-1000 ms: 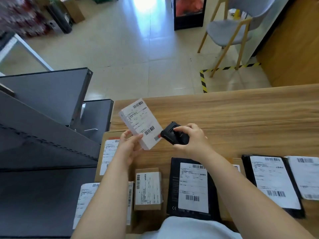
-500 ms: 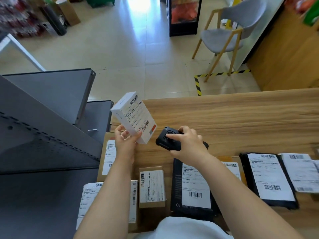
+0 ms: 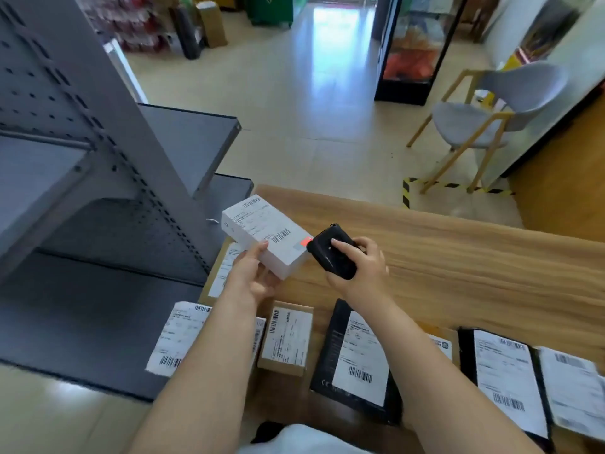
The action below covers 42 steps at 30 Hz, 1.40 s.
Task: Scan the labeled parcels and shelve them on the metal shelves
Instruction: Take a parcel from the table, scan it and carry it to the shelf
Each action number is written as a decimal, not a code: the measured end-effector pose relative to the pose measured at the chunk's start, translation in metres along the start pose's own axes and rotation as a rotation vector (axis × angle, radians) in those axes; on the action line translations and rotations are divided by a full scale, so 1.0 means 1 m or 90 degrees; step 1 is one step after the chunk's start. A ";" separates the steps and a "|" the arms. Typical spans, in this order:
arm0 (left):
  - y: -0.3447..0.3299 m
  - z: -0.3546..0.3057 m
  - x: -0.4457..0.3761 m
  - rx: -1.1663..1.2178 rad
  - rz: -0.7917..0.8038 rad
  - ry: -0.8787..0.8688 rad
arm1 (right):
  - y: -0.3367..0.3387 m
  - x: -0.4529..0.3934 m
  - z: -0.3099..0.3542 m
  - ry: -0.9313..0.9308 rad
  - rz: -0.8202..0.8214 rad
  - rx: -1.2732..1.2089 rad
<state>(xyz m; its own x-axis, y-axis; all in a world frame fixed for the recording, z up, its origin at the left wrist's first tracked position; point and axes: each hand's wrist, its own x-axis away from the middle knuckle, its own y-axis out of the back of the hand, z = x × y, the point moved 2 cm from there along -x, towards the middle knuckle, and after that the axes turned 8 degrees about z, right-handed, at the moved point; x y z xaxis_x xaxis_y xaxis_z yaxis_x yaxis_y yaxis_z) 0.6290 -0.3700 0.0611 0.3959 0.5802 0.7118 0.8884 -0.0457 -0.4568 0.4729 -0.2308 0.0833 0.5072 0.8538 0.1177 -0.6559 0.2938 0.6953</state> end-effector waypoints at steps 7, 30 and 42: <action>0.074 0.050 0.110 0.162 -0.081 -0.035 | -0.024 0.036 0.018 0.158 0.166 0.030; 0.466 0.038 0.501 0.592 -0.375 -0.519 | -0.289 0.321 0.417 0.883 0.357 0.235; 0.505 -0.254 0.502 0.248 -0.218 -0.505 | -0.264 0.216 0.646 0.679 0.113 0.099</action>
<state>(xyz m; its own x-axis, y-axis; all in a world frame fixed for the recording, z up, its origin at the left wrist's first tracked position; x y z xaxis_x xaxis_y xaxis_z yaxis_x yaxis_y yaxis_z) 1.3354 -0.3085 0.3229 -0.2731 0.9018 0.3350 0.7297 0.4211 -0.5386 1.1167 -0.4012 0.3830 -0.3827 0.8340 -0.3975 -0.5554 0.1361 0.8203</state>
